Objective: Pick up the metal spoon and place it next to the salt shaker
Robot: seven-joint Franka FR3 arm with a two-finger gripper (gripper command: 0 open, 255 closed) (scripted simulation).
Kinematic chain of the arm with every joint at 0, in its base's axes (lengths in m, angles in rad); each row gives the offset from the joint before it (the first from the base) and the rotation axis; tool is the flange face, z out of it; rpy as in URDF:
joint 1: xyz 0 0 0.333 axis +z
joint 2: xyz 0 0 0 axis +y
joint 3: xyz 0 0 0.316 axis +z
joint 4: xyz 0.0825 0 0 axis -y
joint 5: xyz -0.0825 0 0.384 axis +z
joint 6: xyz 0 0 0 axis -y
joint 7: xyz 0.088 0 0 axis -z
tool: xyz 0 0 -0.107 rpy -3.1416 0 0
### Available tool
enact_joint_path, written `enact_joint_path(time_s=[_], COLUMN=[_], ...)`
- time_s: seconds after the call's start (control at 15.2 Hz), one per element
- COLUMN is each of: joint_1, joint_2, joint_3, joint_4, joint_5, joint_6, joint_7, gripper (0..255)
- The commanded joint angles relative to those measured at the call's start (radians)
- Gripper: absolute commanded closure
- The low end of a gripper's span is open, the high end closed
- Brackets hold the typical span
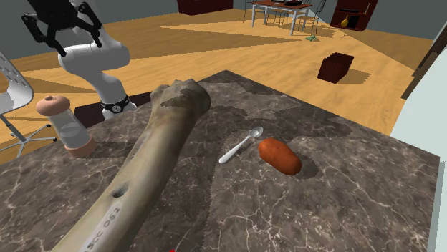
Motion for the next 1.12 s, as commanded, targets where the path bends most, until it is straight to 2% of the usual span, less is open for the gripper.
enact_joint_path(time_s=[0.0,0.53,1.06], joint_1=[0.0,-0.009,-0.031], joint_2=[0.0,0.043,0.211], joint_3=[0.0,0.2,0.403], joint_4=[0.0,-0.087,-0.065], joint_5=[0.0,0.164,0.274], joint_6=[0.0,0.179,0.394], joint_7=[0.0,0.334,0.654], gripper=[0,0,0])
